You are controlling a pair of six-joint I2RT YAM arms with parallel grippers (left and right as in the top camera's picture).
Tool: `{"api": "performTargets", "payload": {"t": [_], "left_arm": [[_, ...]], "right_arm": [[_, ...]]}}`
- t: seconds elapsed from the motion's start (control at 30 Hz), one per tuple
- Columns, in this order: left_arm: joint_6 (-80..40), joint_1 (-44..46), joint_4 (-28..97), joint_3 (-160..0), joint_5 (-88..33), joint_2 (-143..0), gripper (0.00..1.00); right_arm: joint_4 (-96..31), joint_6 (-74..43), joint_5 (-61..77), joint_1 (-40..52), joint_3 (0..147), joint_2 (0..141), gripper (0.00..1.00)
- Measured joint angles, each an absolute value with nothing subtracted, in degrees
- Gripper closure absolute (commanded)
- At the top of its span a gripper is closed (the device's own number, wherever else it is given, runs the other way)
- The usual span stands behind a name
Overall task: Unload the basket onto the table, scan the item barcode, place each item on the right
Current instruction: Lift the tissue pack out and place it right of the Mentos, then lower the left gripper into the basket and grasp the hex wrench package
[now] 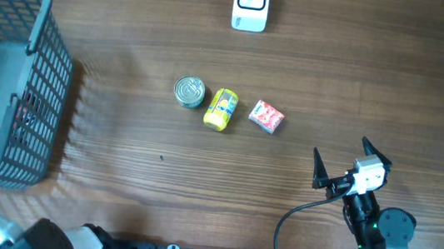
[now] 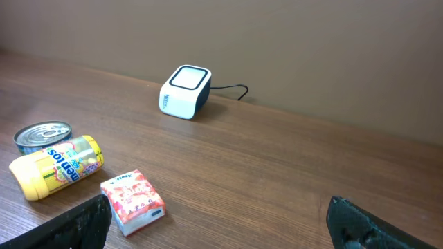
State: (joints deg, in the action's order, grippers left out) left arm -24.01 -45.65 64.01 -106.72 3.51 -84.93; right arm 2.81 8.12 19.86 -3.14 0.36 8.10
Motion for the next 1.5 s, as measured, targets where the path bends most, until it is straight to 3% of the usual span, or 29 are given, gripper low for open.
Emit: {"api": "performTargets", "payload": {"t": [0.13, 0.37, 0.73, 0.93, 1.1, 1.2, 1.33, 1.5], "left_arm": [[-22.8, -45.7, 55.6, -105.8, 3.0, -85.7, 0.00], [-21.0, -45.8, 30.5, -105.7, -3.1, -82.7, 0.00], [-16.4, -45.1, 36.7, -105.7, -5.1, -81.8, 0.00], [-14.7, -42.1, 37.4, -105.5, -5.4, -72.7, 0.00], [-4.1, -32.5, 30.0, -94.1, -3.8, -61.3, 0.00], [0.8, -31.2, 24.6, -86.7, -0.6, -58.4, 0.00], [4.4, -31.5, 24.5, -84.3, 1.1, -61.7, 0.00], [7.1, -37.5, 38.2, -83.7, 0.8, -77.5, 0.00]], "right_arm": [[2.2, 8.1, 19.9, -3.1, 0.4, 8.1, 0.00], [1.4, 8.1, 19.8, -3.1, 0.4, 8.1, 0.00], [1.5, 8.1, 18.5, -3.1, 0.4, 11.8, 0.00], [2.2, 8.1, 17.5, -3.1, 0.4, 12.3, 0.00], [2.4, 8.1, 17.5, -3.1, 0.4, 12.4, 0.00], [2.6, 8.1, 17.3, -3.1, 0.4, 12.4, 0.00], [2.6, 8.1, 17.3, -3.1, 0.4, 12.4, 0.00], [2.3, 8.1, 17.3, -3.1, 0.4, 12.4, 0.00]]}}
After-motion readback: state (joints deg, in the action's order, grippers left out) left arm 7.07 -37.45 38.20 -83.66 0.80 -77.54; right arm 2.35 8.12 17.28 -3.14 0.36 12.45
